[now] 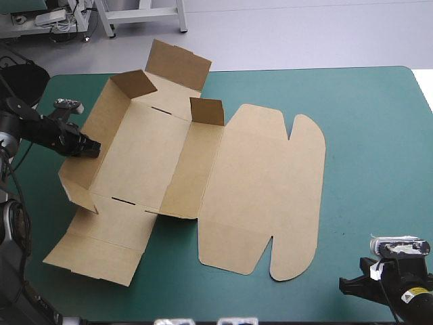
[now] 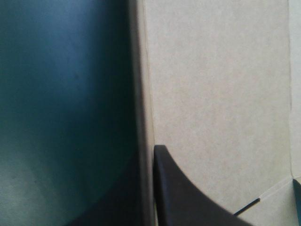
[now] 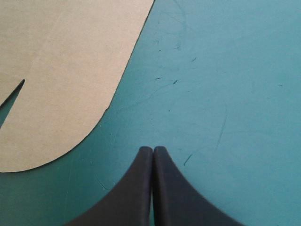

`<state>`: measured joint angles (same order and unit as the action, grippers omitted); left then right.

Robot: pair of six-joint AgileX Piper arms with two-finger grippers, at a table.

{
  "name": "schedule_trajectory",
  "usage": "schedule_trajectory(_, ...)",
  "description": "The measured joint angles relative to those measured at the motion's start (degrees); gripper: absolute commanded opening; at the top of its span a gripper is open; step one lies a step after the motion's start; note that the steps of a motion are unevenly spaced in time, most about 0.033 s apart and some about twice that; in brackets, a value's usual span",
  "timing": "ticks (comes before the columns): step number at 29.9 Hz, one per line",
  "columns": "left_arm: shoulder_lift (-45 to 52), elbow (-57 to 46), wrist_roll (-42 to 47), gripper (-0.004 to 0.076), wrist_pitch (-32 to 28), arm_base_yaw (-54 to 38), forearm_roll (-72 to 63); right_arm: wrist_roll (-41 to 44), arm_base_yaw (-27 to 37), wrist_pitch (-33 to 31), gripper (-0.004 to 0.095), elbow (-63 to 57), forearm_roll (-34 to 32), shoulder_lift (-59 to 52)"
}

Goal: Fold the box

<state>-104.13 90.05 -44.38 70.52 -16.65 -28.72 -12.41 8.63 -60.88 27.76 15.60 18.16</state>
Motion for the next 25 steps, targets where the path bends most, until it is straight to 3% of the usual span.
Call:
schedule_trajectory(8, 6.03, 8.66, -1.38, -0.0008, 0.68, 8.29, 7.0, 0.0, 0.0, 0.0, -0.0018, 0.0, 0.0, 0.0)
schedule_trajectory(20, 8.17, 20.4, -4.48, -0.0008, 1.36, 31.97, 21.93, 0.0, 0.0, 0.0, -0.0018, 0.0, 0.0, 0.0)
schedule_trajectory(25, 8.17, 21.01, -6.02, -0.0008, -2.42, 41.32, 29.39, 0.0, 0.0, 0.0, -0.0018, 0.0, 0.0, 0.0)
